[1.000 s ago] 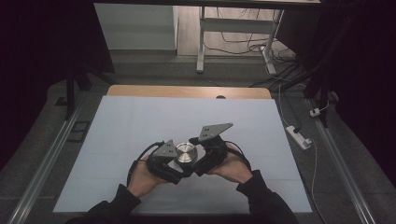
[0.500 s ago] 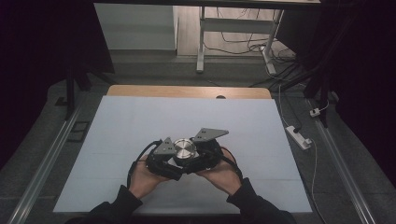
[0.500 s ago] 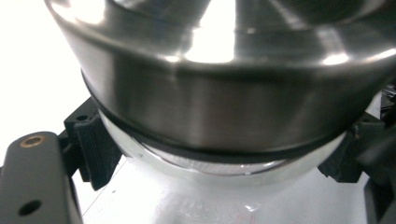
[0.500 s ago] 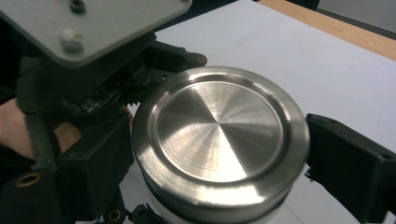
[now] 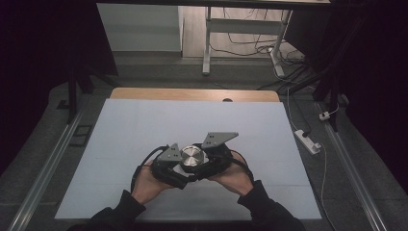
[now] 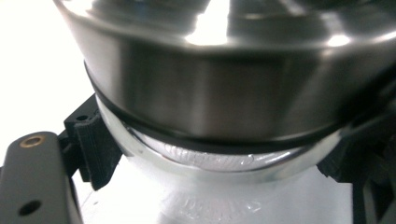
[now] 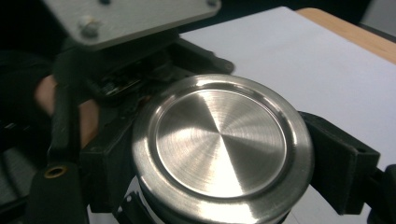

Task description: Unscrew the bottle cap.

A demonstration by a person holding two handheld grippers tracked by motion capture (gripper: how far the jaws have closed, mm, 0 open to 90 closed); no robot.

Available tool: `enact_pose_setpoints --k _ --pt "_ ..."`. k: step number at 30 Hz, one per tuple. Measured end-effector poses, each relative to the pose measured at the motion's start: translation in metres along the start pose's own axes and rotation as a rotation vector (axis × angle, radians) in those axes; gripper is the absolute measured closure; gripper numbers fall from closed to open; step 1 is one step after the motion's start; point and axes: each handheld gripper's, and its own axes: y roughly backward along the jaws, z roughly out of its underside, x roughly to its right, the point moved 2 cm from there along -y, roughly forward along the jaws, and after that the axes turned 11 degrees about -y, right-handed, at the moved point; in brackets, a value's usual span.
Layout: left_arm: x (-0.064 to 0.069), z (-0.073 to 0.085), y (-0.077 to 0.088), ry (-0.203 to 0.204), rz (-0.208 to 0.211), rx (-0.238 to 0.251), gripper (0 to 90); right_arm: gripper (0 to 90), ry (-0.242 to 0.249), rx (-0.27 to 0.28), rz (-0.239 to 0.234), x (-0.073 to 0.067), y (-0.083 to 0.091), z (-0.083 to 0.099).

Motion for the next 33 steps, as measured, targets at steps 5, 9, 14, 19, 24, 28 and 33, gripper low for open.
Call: enact_pose_setpoints --k 5,9,14,19,24,28,33 --pt "0.002 0.0 -0.001 -0.029 0.055 0.013 15.3 18.4 0.062 -0.029 -0.121 0.007 0.004 0.002" --pt "0.005 -0.001 -0.002 -0.052 0.089 0.023 15.3 18.4 0.1 -0.045 -0.195 0.01 0.007 0.003" --pt "0.006 -0.002 -0.003 -0.07 0.095 0.017 15.3 17.9 0.127 -0.059 -0.229 0.011 0.009 0.004" --pt "0.004 -0.001 -0.001 -0.042 0.048 0.018 15.4 9.2 0.071 -0.067 -0.163 0.008 0.01 0.0" --pt "0.0 0.0 0.001 0.0 -0.024 0.009 15.4 4.1 -0.009 -0.049 -0.06 0.001 0.013 -0.006" --pt "-0.001 0.001 0.002 0.026 -0.065 0.004 15.4 7.4 -0.033 -0.021 0.053 -0.005 0.01 -0.007" --pt "-0.001 0.0 0.002 0.041 -0.094 0.0 15.4 12.7 -0.057 0.015 0.116 -0.011 0.002 -0.005"
